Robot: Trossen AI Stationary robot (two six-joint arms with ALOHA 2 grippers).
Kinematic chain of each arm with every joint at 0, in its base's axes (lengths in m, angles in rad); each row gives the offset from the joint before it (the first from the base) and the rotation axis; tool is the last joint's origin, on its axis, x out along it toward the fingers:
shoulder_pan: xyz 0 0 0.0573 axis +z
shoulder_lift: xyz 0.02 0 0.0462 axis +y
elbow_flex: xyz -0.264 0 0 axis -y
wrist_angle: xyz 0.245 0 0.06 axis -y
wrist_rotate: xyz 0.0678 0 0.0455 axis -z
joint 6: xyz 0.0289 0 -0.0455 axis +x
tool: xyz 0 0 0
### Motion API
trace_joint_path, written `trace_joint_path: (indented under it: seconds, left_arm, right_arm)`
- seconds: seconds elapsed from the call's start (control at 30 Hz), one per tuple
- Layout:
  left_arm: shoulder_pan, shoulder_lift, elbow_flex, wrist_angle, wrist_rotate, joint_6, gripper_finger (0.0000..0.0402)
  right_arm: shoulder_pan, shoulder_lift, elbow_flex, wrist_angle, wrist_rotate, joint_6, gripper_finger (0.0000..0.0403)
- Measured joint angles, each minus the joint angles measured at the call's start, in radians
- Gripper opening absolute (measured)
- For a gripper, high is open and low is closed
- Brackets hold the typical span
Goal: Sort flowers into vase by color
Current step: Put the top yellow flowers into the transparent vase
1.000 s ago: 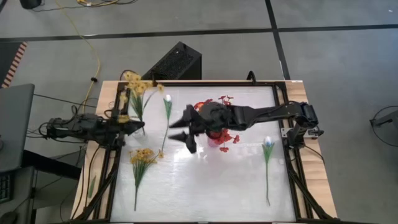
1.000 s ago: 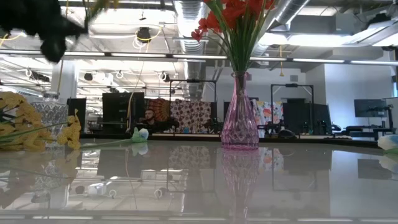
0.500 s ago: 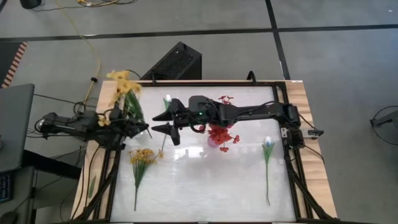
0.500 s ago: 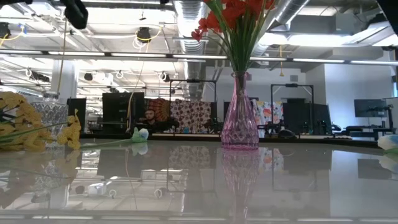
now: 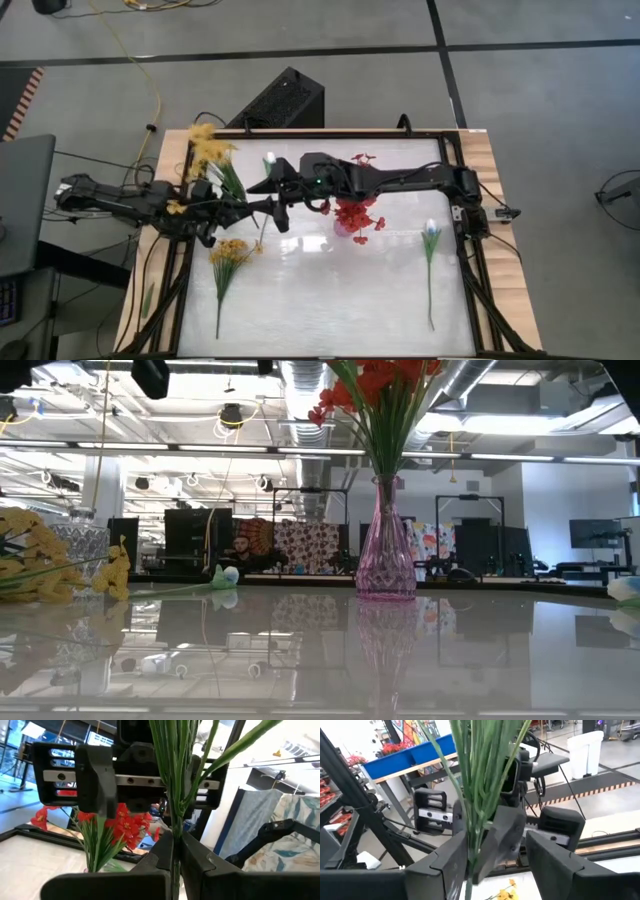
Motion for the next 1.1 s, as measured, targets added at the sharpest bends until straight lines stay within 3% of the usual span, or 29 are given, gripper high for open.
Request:
trace_joint_path:
  seconds: [0.27,0.4,0.53,0.57,0.87,1.1]
  left_arm:
    - [0.0,0.037,0.0,0.002,-0.024,-0.014,0.0]
    - [0.0,0.03,0.0,0.003,-0.039,-0.019,0.0007]
    - [0.001,0.018,0.0,-0.024,-0.034,-0.026,0.0042]
    - [0.0,0.01,0.0,-0.038,-0.024,-0.035,0.0055]
    - [0.0,-0.098,0.0,-0.163,0.053,-0.134,0.0163]
    - [0.0,-0.17,0.001,-0.191,-0.013,-0.137,0.0202]
  right_arm:
    - [0.004,0.0,0.0,-0.01,-0.024,0.016,0.0196]
    - [0.003,0.0,0.0,-0.058,-0.024,0.023,0.0128]
    - [0.003,-0.001,0.0,-0.089,-0.027,0.025,0.0035]
    - [0.004,-0.002,0.0,-0.09,-0.027,0.021,0.0029]
    - [0.017,-0.002,0.0,-0.138,-0.026,0.024,0.0032]
    - [0.027,-0.002,0.0,-0.143,-0.026,0.046,0.0034]
